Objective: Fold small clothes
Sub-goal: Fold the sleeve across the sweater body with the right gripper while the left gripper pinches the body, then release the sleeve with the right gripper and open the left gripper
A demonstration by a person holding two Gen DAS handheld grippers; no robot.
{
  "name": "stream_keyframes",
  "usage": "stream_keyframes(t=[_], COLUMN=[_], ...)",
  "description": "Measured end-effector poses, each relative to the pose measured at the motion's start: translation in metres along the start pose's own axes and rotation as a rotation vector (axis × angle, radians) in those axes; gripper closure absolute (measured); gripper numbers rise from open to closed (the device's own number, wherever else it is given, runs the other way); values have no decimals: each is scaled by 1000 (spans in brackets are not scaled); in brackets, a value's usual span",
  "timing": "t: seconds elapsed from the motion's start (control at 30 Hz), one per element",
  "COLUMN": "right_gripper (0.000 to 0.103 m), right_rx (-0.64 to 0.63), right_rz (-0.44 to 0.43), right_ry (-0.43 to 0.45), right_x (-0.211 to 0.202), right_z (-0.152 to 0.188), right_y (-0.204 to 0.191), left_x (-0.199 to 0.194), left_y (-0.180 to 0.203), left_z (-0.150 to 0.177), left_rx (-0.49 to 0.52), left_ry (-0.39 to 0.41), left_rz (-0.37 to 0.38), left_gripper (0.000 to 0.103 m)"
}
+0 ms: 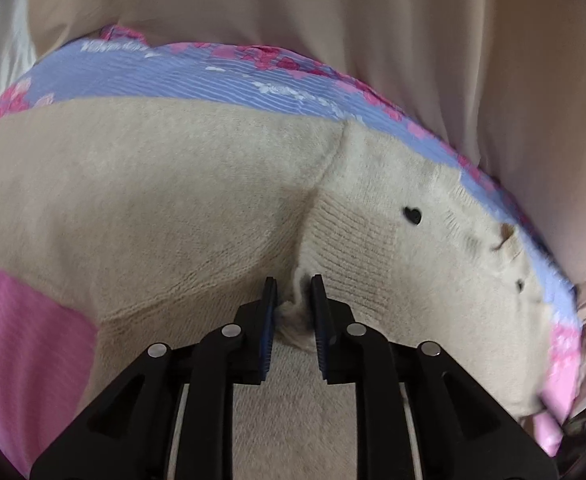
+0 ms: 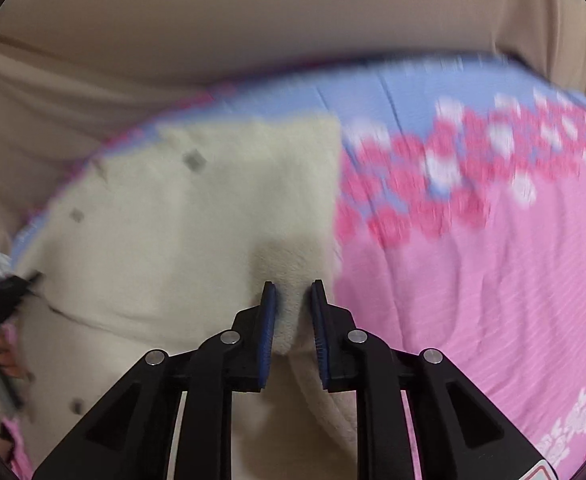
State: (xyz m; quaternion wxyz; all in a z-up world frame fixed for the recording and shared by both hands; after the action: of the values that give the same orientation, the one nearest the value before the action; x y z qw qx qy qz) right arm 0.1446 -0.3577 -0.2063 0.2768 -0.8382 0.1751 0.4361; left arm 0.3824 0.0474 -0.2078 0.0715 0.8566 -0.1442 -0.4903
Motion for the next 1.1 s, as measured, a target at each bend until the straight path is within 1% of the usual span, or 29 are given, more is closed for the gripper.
stream_keyframes(t=[0.03,0.07,0.1,0.13,0.2,0.23,0.27,0.3,0.33,0.4,0.43,0.5,0.57,0.6,0.63,0.67,0.7,0.77,0.8,0.87,0.9,0.93,1.0,1.1], right_gripper=[88,87,83,79,79,79,79,79,79,78,78,78,77,76,74,73,71,70,70,70,70,70,70,70], right_rx=[11,11,1,-18,-74,-100,-124,-135,-137,-135,-137,-153,-168,-179,-187,-194,-200,-206,-208,-200,-191,-176,-150,-114], right_rz=[5,10,10,5,-2,-3,-7,-11,-19,-32,-38,-39,-42,-41,-42,-43,-43,-45,-44,-48,-52,-56,-63,-71], right_ry=[-10,-2,8,11,16,15,10,3,-6,-27,-37,-58,-75,-80,-81,-81,-78,-76,-73,-68,-69,-67,-63,-47], right_x=[-3,-9,-15,-20,-31,-34,-38,-40,-45,-48,-51,-52,-56,-56,-59,-60,-61,-63,-64,-65,-65,-64,-64,-66], right_z=[0,-2,-3,-1,4,7,12,17,22,35,41,53,63,66,70,72,72,73,72,71,70,69,65,61], right_y=[-1,-4,-8,-13,-25,-30,-36,-41,-41,-49,-52,-59,-62,-66,-69,-72,-74,-76,-77,-76,-74,-72,-67,-59], left_x=[-9,-17,-26,-39,-57,-67,-74,-81,-90,-104,-111,-116,-114,-110,-105,-101,-98,-106,-113,-132,-140,-150,-166,-175], left_y=[-8,-18,-31,-55,-100,-135,-161,-189,-224,-274,-302,-340,-363,-373,-377,-379,-380,-364,-350,-301,-273,-231,-151,-47], left_z=[-1,-3,-5,-8,-11,-12,-13,-13,-12,-10,-7,-3,0,2,3,2,0,-19,-30,-63,-78,-95,-118,-126], left_rx=[-35,-61,-92,-141,-231,-297,-345,-399,-468,-566,-627,-720,-787,-830,-858,-870,-871,-814,-761,-594,-515,-413,-249,-72], left_ry=[13,29,52,84,127,149,158,165,177,203,216,230,230,228,226,219,212,263,296,362,389,427,480,503], left_rz=[15,17,8,-17,-85,-131,-169,-218,-273,-351,-402,-452,-462,-459,-437,-419,-407,-408,-402,-375,-353,-309,-199,-43], left_gripper=[85,85,80,72,64,63,63,60,55,49,48,48,49,52,71,85,94,95,96,96,96,96,96,96])
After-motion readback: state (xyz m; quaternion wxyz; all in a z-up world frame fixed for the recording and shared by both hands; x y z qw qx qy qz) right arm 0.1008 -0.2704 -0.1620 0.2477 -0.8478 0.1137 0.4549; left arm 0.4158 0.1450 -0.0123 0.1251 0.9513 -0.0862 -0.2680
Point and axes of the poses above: each gripper's, at about its wrist camera, not at the fingertips, and x roughly the way its jaws point, y to its right, z to its underside, the point moved 7 cm from there along x, roughly the way its jaws point, and after that the axes turned 8 degrees about x, right-handed, at the moved point
